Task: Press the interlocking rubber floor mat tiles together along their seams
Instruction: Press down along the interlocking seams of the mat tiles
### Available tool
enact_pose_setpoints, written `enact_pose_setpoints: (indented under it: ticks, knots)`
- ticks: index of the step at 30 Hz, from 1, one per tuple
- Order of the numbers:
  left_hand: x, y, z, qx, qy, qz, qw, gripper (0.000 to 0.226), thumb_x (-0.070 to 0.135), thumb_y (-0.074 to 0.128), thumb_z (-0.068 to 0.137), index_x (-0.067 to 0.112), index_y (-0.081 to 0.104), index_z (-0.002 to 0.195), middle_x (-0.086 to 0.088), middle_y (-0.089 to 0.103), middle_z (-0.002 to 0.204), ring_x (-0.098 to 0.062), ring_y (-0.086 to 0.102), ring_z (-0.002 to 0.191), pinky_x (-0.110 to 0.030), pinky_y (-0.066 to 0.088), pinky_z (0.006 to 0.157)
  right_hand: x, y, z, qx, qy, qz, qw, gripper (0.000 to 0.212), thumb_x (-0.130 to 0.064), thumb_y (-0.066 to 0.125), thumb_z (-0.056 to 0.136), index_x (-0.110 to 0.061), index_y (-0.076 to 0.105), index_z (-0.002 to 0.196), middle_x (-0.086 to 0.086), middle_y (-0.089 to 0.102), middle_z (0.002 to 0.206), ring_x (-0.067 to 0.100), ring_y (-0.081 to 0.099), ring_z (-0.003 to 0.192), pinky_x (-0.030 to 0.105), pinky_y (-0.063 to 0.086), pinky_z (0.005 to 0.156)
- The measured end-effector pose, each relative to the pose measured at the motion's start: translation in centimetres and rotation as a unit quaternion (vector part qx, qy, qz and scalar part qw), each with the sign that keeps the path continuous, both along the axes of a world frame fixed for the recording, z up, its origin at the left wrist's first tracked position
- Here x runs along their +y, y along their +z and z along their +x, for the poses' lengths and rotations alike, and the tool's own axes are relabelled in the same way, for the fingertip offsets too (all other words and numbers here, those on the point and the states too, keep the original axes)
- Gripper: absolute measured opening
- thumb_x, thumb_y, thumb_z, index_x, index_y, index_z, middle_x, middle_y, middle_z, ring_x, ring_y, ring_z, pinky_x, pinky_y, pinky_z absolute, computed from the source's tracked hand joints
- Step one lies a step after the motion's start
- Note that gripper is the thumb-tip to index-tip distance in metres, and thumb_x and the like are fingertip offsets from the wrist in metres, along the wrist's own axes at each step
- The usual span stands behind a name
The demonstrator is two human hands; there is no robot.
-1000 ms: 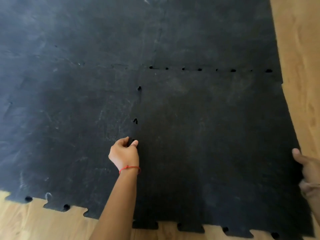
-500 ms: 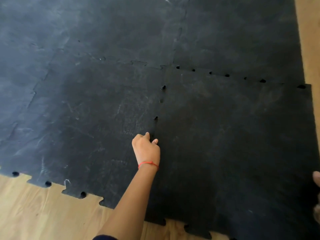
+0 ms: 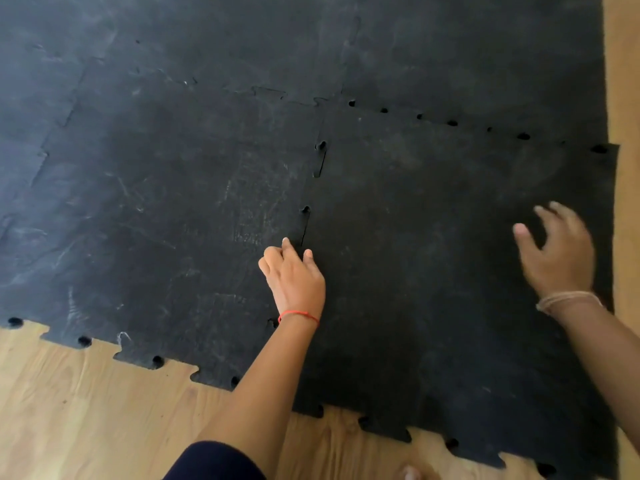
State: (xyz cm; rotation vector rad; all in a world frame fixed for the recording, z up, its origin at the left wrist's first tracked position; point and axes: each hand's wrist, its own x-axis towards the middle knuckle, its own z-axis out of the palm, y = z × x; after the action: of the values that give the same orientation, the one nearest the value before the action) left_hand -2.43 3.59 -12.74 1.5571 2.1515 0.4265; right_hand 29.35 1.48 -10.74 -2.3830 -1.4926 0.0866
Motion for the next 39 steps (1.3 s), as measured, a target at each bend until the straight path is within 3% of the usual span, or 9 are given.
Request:
enact_pose_setpoints:
  ticks: [6, 9, 13, 15, 20, 26, 30, 34, 39]
  knots:
    - [-0.7, -0.7, 1.3, 0.007, 0.028, -0.003, 1.000, 0.052, 0.018, 0.040, 0.091, -0.002, 0.022, 0.136, -0.021, 0.041, 0.116, -0.032, 0.034, 0.101, -0.036, 0.028, 0.097, 6.6, 0.0, -10.5, -0.002, 0.364, -0.034, 0.931, 0.050, -0.029, 0.044, 0.091, 0.000, 0.044, 0.132, 0.021, 0.036, 0.144, 0.035, 0.027, 0.136, 0.046, 0.016, 0.111]
    - [-1.6, -0.5, 0.8, -0.001, -0.010, -0.015, 1.000, 0.058, 0.024, 0.038, 0.092, 0.001, 0.012, 0.139, -0.020, 0.035, 0.133, -0.033, 0.029, 0.121, -0.037, 0.023, 0.108, 7.7, -0.7, -15.7, -0.016, 0.503, -0.052, 0.863, 0.055, -0.037, 0.032, 0.095, -0.008, 0.030, 0.141, 0.013, 0.025, 0.151, 0.027, 0.012, 0.140, 0.041, 0.011, 0.114]
    - [-8.3, 0.0, -0.7, 0.037, -0.024, -0.068, 0.997, 0.066, 0.050, 0.010, 0.090, 0.013, -0.012, 0.139, -0.005, -0.007, 0.154, -0.020, -0.016, 0.139, -0.031, -0.008, 0.114, 7.9, -1.6, -19.4, -0.053, 0.615, -0.109, 0.779, 0.055, -0.038, 0.028, 0.096, -0.012, 0.022, 0.144, 0.008, 0.019, 0.153, 0.024, 0.006, 0.141, 0.040, 0.010, 0.115]
    - [-10.8, -0.1, -0.7, 0.051, 0.000, -0.087, 0.995, 0.068, 0.055, -0.002, 0.085, 0.014, -0.010, 0.138, -0.002, -0.008, 0.150, -0.019, -0.015, 0.138, -0.029, -0.011, 0.115, 7.8, -2.5, -19.4, -0.053, 0.627, -0.140, 0.764, 0.054, -0.037, 0.028, 0.096, -0.012, 0.021, 0.144, 0.007, 0.019, 0.153, 0.023, 0.005, 0.141, 0.041, 0.012, 0.115]
    - [-10.3, 0.1, -0.4, 0.064, 0.013, -0.099, 0.993, 0.061, 0.042, 0.007, 0.093, 0.004, 0.030, 0.134, -0.010, 0.034, 0.143, -0.025, 0.018, 0.135, -0.026, -0.007, 0.110, 7.6, -3.9, -19.0, -0.036, 0.617, -0.118, 0.777, 0.053, -0.038, 0.033, 0.096, -0.010, 0.033, 0.141, 0.008, 0.036, 0.147, 0.022, 0.017, 0.140, 0.039, 0.017, 0.114]
    - [-10.6, -1.0, -0.6, 0.113, -0.005, -0.140, 0.984, 0.058, 0.041, 0.000, 0.092, 0.006, 0.011, 0.138, -0.006, 0.007, 0.153, -0.015, -0.021, 0.137, -0.031, -0.006, 0.109, 7.5, -4.5, -18.9, -0.068, 0.621, -0.139, 0.768, 0.059, -0.043, 0.028, 0.096, -0.012, 0.017, 0.146, 0.006, 0.017, 0.154, 0.022, 0.010, 0.142, 0.038, 0.011, 0.114]
    - [-10.3, -0.1, -1.1, 0.108, -0.023, -0.147, 0.983, 0.061, 0.042, 0.001, 0.092, 0.004, 0.018, 0.137, -0.012, 0.019, 0.149, -0.014, -0.023, 0.137, -0.030, -0.005, 0.108, 7.8, -3.2, -19.7, -0.082, 0.613, -0.183, 0.764, 0.060, -0.044, 0.024, 0.095, -0.011, 0.015, 0.145, 0.008, 0.014, 0.153, 0.025, 0.009, 0.141, 0.042, 0.016, 0.114]
    - [-8.1, -0.6, -1.1, 0.101, -0.088, -0.085, 0.987, 0.061, 0.045, 0.000, 0.092, 0.009, -0.008, 0.140, -0.003, -0.026, 0.151, -0.013, -0.023, 0.137, -0.029, -0.010, 0.111, 6.3, -3.2, -19.9, -0.084, 0.647, -0.178, 0.736, 0.062, -0.044, 0.027, 0.095, -0.008, 0.017, 0.144, 0.011, 0.015, 0.152, 0.025, 0.012, 0.141, 0.041, 0.018, 0.114]
    - [-5.6, -1.1, -0.9, 0.073, -0.148, -0.108, 0.980, 0.067, 0.053, -0.003, 0.087, 0.011, -0.022, 0.136, -0.005, -0.017, 0.150, -0.011, -0.031, 0.132, -0.030, -0.019, 0.109, 6.6, -3.5, -19.9, -0.058, 0.652, -0.182, 0.733, 0.061, -0.041, 0.026, 0.095, -0.009, 0.014, 0.144, 0.009, 0.011, 0.153, 0.022, 0.007, 0.142, 0.039, 0.013, 0.115]
